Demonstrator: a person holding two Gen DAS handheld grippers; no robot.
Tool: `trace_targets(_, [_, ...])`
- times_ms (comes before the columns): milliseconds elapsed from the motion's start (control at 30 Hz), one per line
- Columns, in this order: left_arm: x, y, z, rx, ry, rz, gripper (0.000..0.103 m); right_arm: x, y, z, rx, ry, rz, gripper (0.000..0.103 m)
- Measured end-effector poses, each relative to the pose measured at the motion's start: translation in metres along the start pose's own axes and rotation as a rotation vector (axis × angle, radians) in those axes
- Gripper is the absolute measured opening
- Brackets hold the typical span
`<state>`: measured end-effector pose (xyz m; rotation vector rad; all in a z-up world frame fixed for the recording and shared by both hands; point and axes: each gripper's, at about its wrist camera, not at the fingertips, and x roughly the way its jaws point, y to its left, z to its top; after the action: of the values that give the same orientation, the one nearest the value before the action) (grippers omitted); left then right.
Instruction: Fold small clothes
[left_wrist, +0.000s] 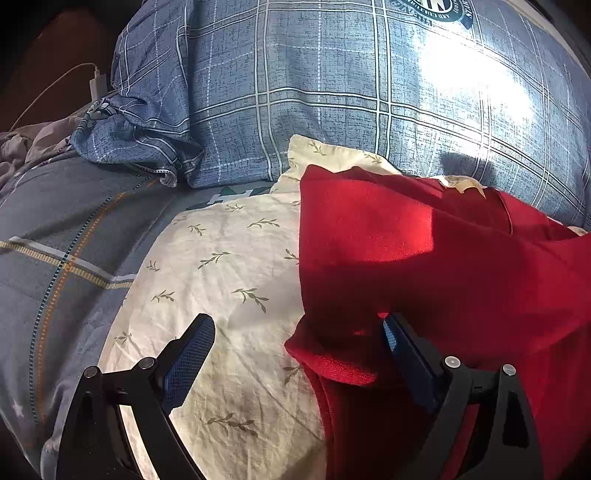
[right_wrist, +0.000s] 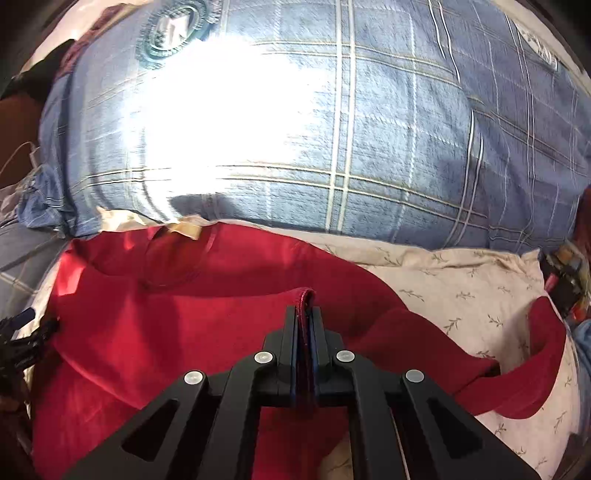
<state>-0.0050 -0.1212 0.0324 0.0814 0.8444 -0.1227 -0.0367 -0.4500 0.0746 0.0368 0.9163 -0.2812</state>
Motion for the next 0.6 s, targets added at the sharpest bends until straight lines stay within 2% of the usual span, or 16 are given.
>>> trace_targets(67, [0.0,-0.002,0.0,0.009,0.001,0.003,0.093,0.023,0.0,-0.005,-0.002,0.07,-0.009,0.005])
trace_targets(133, [-0.001,-0.001,-0.001,0.006,-0.003,0.001,0.093,0.035,-0.003,-0.013,0.03,0.116,-0.016,0.01])
trace_targets(233, [-0.007,0.002,0.0,-0.012,-0.009,-0.012,0.092,0.015,-0.011,-0.023,0.103,0.067,-0.007,0.018])
trace_targets(300, [-0.013,0.003,0.002,-0.026,-0.029,-0.026,0.092,-0.001,-0.008,-0.025,0.115,0.036,0.019,0.036])
trace_targets(367, [-0.019,0.004,0.002,-0.037,-0.052,-0.037,0.092,-0.01,0.005,-0.023,0.105,0.019,0.093,0.037])
trace_targets(500, [-0.022,0.007,0.002,-0.06,-0.066,-0.056,0.093,-0.002,0.048,-0.016,0.068,0.053,0.257,0.036])
trace_targets(600, [-0.015,0.01,0.001,-0.07,-0.042,-0.055,0.093,0.012,0.081,-0.011,0.031,0.071,0.296,0.034])
